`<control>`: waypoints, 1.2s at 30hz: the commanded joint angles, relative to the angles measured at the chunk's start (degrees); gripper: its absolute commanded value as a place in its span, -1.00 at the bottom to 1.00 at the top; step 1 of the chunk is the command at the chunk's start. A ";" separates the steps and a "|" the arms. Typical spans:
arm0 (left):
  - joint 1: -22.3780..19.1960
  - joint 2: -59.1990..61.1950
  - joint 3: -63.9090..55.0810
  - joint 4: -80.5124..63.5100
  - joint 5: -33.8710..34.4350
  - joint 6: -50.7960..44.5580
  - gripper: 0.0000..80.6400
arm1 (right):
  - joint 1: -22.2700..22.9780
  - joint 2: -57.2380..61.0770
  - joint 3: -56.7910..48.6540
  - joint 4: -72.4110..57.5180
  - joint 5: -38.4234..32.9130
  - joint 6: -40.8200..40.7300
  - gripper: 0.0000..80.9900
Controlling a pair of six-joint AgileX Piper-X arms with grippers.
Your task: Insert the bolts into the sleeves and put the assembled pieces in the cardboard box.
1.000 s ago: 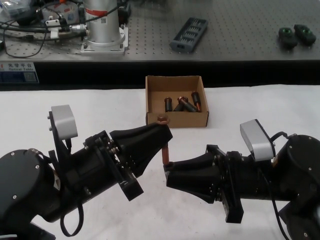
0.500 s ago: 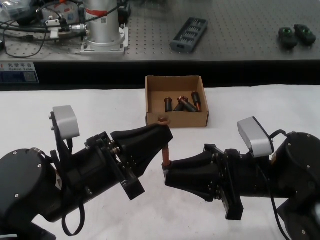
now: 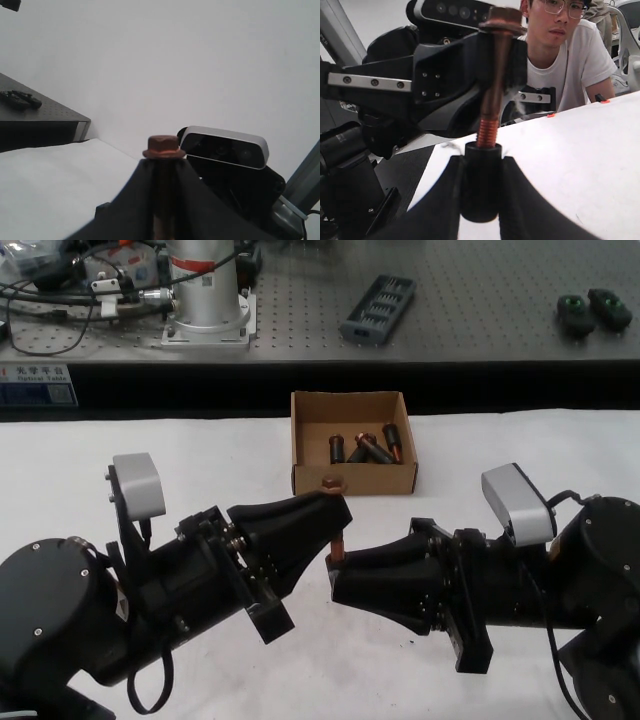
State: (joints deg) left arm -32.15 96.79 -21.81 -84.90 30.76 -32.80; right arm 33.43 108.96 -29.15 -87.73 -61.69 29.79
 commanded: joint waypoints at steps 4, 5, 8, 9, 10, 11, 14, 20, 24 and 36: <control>-0.12 -0.69 -0.32 0.08 0.32 0.12 -0.98 | -0.28 -1.43 -0.46 -1.27 0.74 0.21 -0.82; -0.12 -0.69 -0.32 0.08 0.32 0.12 -0.98 | -0.28 -1.43 -0.46 -1.27 0.74 0.21 -0.82; -0.12 -0.69 -0.32 0.08 0.32 0.12 -0.98 | -0.28 -1.43 -0.46 -1.27 2.36 0.21 -0.82; -0.12 -0.69 -0.32 0.36 0.32 0.12 -0.98 | -0.28 -1.43 -0.46 -1.27 2.84 0.21 -0.82; -0.12 -0.69 -0.32 0.52 0.32 0.28 -0.98 | -0.28 -1.43 -0.46 -1.27 3.06 0.21 -0.82; -0.12 -0.69 -0.32 0.69 0.32 0.48 -0.98 | -0.28 -1.43 -0.46 -1.27 3.17 0.21 -0.82; -0.12 -0.69 -0.22 1.93 0.71 2.43 -0.98 | -0.28 -1.83 -0.46 -1.27 3.15 0.21 -0.82; -0.12 -0.69 -0.25 2.61 3.08 4.07 -0.98 | -0.28 -3.72 -0.42 -1.27 3.33 0.21 -0.82; -0.12 -0.69 -0.25 2.93 4.55 4.07 -0.98 | -0.81 -4.54 -0.42 -1.27 3.33 0.21 -0.82; -0.12 -0.69 -0.25 2.64 5.96 4.46 -0.10 | -3.22 -4.50 -0.33 -1.27 3.22 0.21 -0.82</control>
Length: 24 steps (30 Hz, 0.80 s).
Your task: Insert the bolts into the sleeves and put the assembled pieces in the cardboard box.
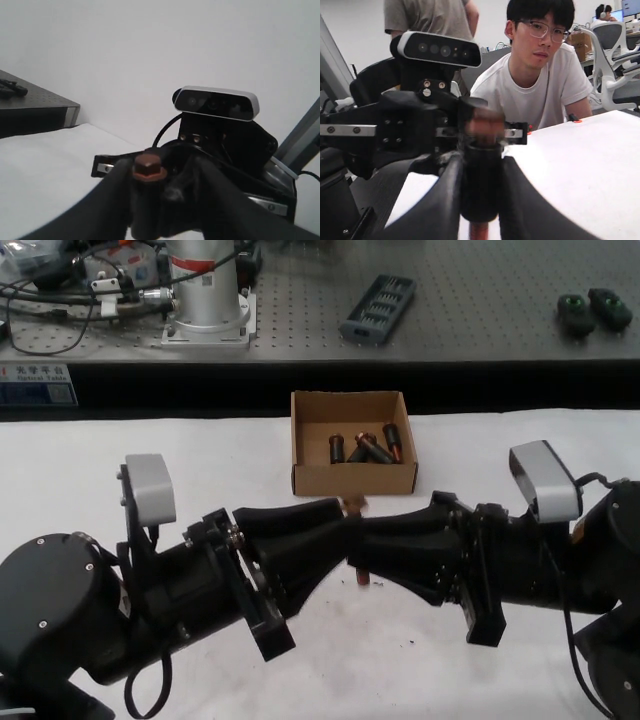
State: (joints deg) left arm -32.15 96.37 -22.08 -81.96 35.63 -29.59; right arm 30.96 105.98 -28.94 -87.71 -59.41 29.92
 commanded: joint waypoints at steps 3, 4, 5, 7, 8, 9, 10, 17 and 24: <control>-0.12 -0.27 0.02 -1.21 1.08 1.66 0.02 | -0.77 -1.53 -0.21 -1.29 0.94 0.08 -0.82; -0.12 -0.27 0.02 -1.74 1.08 1.66 0.06 | -0.77 -1.53 -0.07 -1.29 0.94 0.08 -0.82; -0.12 -0.27 0.02 -2.38 1.08 1.66 0.09 | -0.77 -1.53 0.03 -1.29 0.82 0.08 -0.82; -0.12 -0.27 0.02 -5.03 1.08 -0.21 0.13 | -0.77 -1.53 0.01 -1.29 0.57 0.08 -0.82; -0.12 -0.27 0.02 -6.68 1.08 -2.52 0.13 | -0.77 -1.53 0.01 -1.29 0.57 0.08 -0.82; 0.08 -0.27 0.02 -7.04 0.58 -4.80 0.13 | -0.77 -1.53 0.01 -1.29 0.57 0.08 -0.82; 0.24 -0.89 0.02 -7.04 0.26 -6.57 0.13 | -0.77 -1.53 0.01 -1.29 0.57 0.08 -0.82; 4.73 -5.92 2.99 -7.04 -2.62 -5.15 0.03 | -1.17 -2.07 0.01 -1.29 5.63 6.86 -0.82; 5.67 -11.29 7.52 -4.58 -14.95 4.69 -0.99 | -2.66 -9.30 -1.27 17.09 13.89 2.54 -0.82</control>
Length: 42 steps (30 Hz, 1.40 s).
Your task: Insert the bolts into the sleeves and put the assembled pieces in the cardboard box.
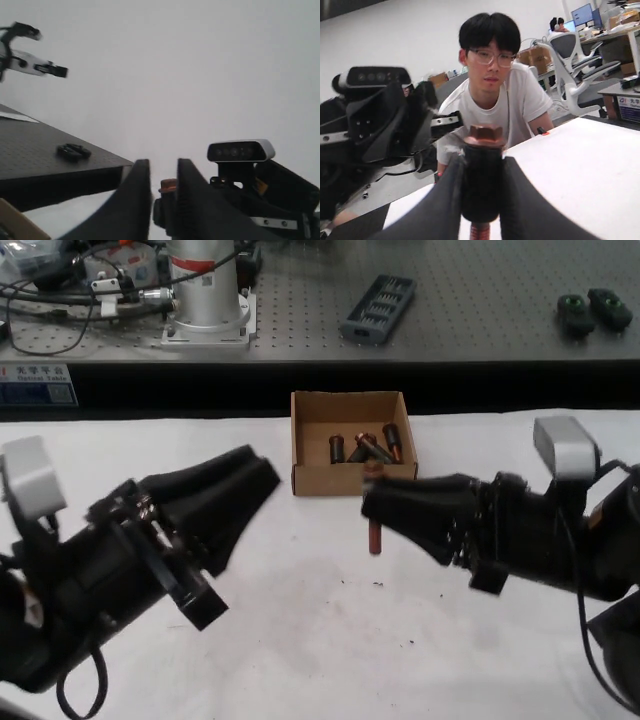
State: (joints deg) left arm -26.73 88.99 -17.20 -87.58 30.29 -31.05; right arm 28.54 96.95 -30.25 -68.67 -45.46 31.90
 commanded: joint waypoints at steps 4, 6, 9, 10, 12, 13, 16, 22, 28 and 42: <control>0.24 -8.29 2.70 6.55 -10.55 5.05 -0.99 | -0.45 -5.99 -4.97 21.77 9.19 -8.18 -0.82; 0.11 -11.63 2.70 10.32 -10.55 7.23 -0.98 | -0.45 -8.23 -8.33 31.37 11.51 -11.38 -0.82; -0.62 -18.97 2.86 20.53 -13.20 13.22 -0.98 | -0.45 -9.82 -13.96 43.62 16.09 -14.31 -0.82; -1.20 -22.66 2.84 25.97 -15.66 14.98 -0.98 | -0.45 -9.81 -15.85 45.60 17.49 -14.46 -0.82; -2.45 -28.37 2.84 37.11 -20.08 16.75 -0.98 | -1.25 -9.60 -19.58 50.92 20.33 -15.20 -0.82; -2.92 -31.24 2.84 41.45 -21.79 17.45 -0.98 | -1.59 -9.44 -21.14 53.38 21.66 -15.53 -0.82; -4.39 -38.26 2.84 56.81 -28.84 18.26 -0.98 | -2.10 -8.38 -27.34 62.86 24.46 -19.19 -0.82; -6.44 -46.19 2.84 75.30 -35.67 19.00 -0.98 | -2.38 0.54 -43.24 80.30 29.96 -25.56 -0.82; -6.68 -47.30 2.84 81.24 -33.16 13.03 -0.99 | -2.51 11.70 -54.34 85.21 30.82 -25.56 -0.82; -6.68 -49.73 6.67 84.29 -48.21 19.81 -0.99 | -2.51 30.67 -73.04 93.24 38.54 -31.90 -0.82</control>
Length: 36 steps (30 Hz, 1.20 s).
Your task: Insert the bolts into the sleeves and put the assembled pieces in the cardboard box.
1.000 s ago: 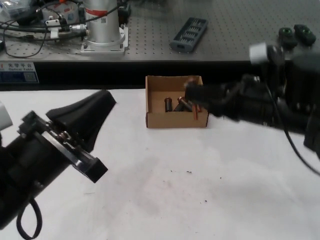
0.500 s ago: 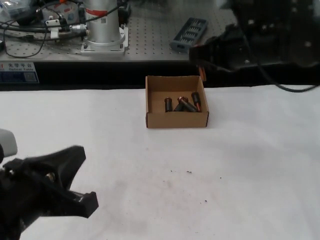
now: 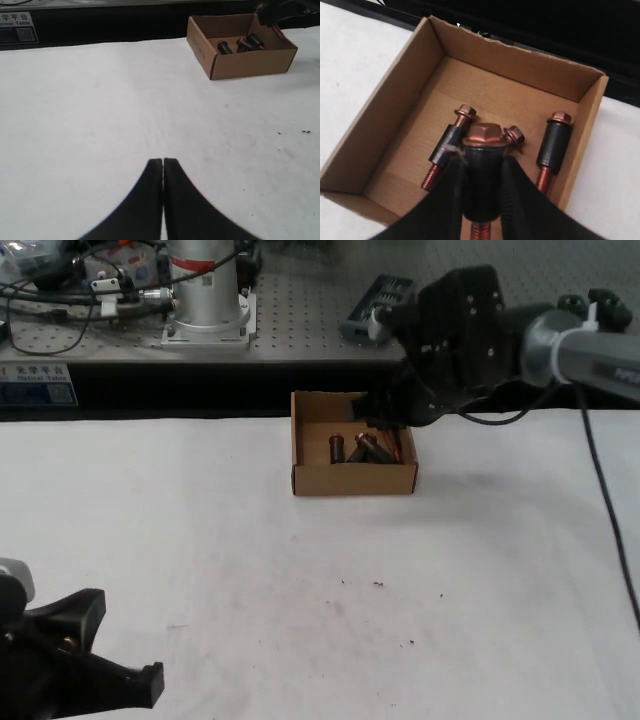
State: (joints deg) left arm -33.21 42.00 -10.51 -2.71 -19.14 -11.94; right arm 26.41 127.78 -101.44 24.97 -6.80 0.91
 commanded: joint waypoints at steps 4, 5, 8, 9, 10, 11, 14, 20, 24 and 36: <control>-0.20 -8.00 -0.02 1.20 4.02 0.34 -0.99 | -0.39 1.97 -3.72 -0.61 -0.11 -2.27 -0.83; -0.20 -9.04 -0.02 2.71 4.11 0.36 -0.99 | -0.54 2.31 -4.13 -0.81 -0.11 -2.27 -0.83; -0.20 -11.66 -0.02 8.44 3.98 0.36 -0.99 | -0.53 3.17 -4.30 -2.31 -0.11 -2.27 -0.83; -0.20 -12.01 0.28 10.32 3.98 0.36 -0.99 | -0.53 3.35 -4.30 -2.86 -0.11 -2.27 -0.83; -0.20 -12.15 0.81 10.96 3.98 0.36 -0.99 | -0.53 3.58 -4.30 -3.23 -0.11 -2.27 -0.83; -0.20 -12.22 2.08 11.17 3.98 0.25 -0.99 | -0.66 3.77 -4.30 -3.66 -0.11 -2.27 -0.86; -0.20 -12.19 5.32 11.15 3.98 -3.22 -0.99 | -0.66 4.18 -4.30 -4.37 -0.11 -3.33 -0.74; -0.20 -12.86 6.76 9.33 5.18 -2.95 -0.99 | -0.66 4.14 -4.30 -4.75 -0.11 -3.32 0.00; -0.20 -16.90 6.76 8.62 6.87 -2.22 -0.99 | -0.38 3.55 -4.19 -4.76 -0.11 -3.32 -0.02; -0.20 -37.15 10.00 13.24 6.32 -0.43 -0.99 | 0.76 -16.65 3.87 2.20 -0.11 -2.97 -0.02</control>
State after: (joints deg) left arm -33.21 11.40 -0.75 7.81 -12.23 -13.37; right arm 27.24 117.44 -99.73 27.32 -6.59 -1.76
